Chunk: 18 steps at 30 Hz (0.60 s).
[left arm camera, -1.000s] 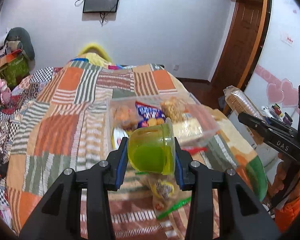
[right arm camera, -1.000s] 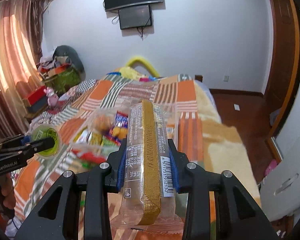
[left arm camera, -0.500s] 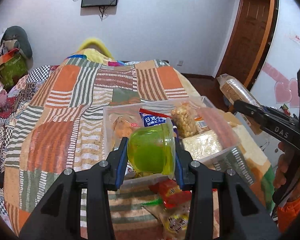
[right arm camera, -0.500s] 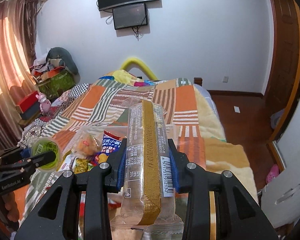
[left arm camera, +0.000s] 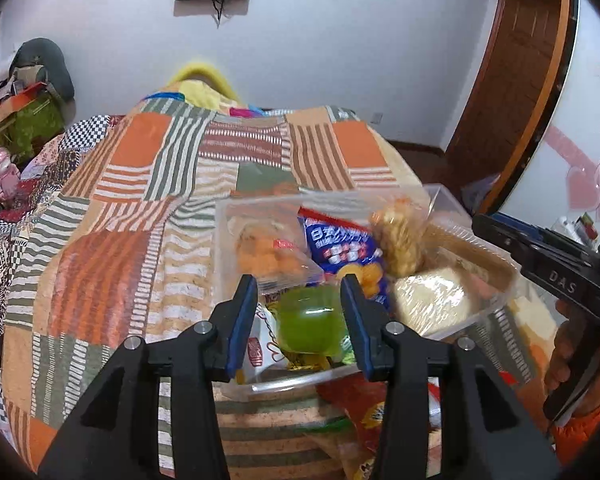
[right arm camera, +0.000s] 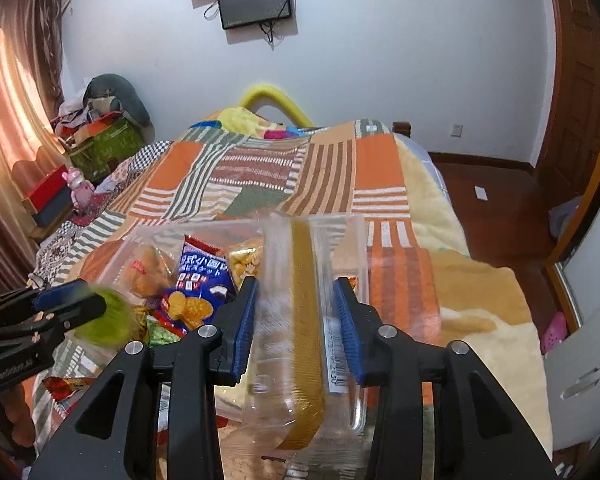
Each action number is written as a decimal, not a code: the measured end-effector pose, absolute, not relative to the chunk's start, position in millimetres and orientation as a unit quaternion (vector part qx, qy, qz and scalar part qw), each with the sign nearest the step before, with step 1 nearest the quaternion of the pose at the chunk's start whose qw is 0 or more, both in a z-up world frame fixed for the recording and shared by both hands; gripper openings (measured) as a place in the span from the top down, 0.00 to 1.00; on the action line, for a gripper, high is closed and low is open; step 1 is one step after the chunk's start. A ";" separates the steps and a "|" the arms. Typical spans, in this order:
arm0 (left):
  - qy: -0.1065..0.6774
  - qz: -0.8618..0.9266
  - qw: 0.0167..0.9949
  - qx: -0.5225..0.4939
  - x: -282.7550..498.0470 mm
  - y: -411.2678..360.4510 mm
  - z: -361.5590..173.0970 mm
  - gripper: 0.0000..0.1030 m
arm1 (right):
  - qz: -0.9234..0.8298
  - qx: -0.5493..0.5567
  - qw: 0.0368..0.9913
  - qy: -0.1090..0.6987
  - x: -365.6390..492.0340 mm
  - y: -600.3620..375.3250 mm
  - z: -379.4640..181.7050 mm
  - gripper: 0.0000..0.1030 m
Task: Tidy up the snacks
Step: 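Place jelly cup in box with left tool while right tool drops biscuit pack in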
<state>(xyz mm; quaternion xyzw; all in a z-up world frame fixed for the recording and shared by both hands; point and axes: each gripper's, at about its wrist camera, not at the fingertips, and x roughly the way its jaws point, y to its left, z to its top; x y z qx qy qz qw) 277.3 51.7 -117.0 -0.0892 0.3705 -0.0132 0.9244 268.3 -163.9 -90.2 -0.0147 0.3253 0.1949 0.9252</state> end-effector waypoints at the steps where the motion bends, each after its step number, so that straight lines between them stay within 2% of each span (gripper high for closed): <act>1: 0.366 -0.013 0.926 -0.092 275.3 53.2 -113.2 0.54 | 0.195 -0.014 0.927 0.319 266.1 -165.9 -85.6 0.65; 9: 0.355 -0.024 0.931 -0.079 245.5 49.4 -91.6 0.47 | 0.219 -0.023 0.930 0.293 238.3 -173.1 -60.0 0.64; 18: 0.395 -0.038 0.915 -0.074 194.7 39.2 -111.9 0.46 | 0.238 -0.028 0.925 0.295 197.4 -171.4 -68.2 0.61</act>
